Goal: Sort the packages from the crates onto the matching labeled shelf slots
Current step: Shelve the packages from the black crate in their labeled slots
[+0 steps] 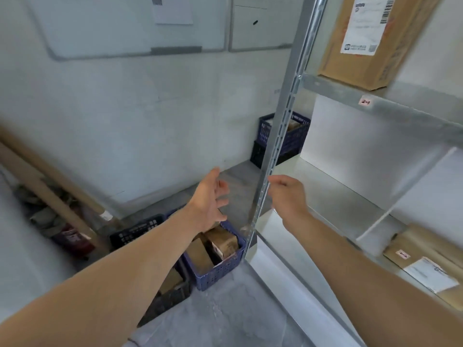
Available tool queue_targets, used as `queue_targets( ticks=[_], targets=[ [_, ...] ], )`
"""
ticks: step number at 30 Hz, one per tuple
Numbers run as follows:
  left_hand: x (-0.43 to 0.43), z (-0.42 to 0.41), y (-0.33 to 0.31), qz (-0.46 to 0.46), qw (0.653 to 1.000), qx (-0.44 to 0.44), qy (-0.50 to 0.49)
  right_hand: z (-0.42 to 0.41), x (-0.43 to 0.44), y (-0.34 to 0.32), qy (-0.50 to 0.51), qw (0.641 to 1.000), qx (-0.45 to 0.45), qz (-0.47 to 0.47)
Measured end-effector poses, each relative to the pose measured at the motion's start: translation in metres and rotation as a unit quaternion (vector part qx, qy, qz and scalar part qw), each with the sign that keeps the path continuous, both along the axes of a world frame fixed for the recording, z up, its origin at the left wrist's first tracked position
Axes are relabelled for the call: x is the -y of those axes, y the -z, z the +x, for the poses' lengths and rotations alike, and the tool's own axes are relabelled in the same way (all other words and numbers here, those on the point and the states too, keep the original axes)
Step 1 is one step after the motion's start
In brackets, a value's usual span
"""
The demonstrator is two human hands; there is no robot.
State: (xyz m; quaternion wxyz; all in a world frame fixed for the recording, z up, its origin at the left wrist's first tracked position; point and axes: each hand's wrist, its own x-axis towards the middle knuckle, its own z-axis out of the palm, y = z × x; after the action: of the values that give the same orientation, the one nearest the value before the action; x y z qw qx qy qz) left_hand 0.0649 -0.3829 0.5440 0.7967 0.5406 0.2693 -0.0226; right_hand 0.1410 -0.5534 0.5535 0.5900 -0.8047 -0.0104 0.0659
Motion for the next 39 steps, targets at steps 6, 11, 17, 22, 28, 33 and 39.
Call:
queue_targets(
  ticks=[6,11,17,22,28,33,39],
  targets=[
    [-0.092,-0.008,0.000,0.014,0.999,-0.010,-0.051,0.010,-0.086,0.005,-0.035,0.999,-0.012,0.008],
    [-0.149,-0.012,0.011,0.010,0.996,-0.021,-0.088,0.022,-0.147,0.014,-0.072,0.997,-0.020,0.002],
    [-0.207,-0.009,0.039,0.004,0.989,-0.046,-0.144,0.054,-0.221,0.039,-0.148,0.988,-0.046,0.007],
    [-0.248,0.003,0.053,-0.003,0.981,-0.077,-0.180,0.085,-0.288,0.066,-0.260,0.960,-0.098,0.022],
    [-0.285,0.012,0.069,-0.014,0.960,-0.107,-0.260,0.117,-0.357,0.084,-0.332,0.931,-0.150,-0.022],
    [-0.305,0.008,0.088,-0.033,0.945,-0.128,-0.300,0.122,-0.393,0.109,-0.363,0.912,-0.188,-0.037],
    [-0.336,0.007,0.125,-0.071,0.933,-0.149,-0.320,0.119,-0.423,0.147,-0.362,0.904,-0.218,-0.061]
  ],
)
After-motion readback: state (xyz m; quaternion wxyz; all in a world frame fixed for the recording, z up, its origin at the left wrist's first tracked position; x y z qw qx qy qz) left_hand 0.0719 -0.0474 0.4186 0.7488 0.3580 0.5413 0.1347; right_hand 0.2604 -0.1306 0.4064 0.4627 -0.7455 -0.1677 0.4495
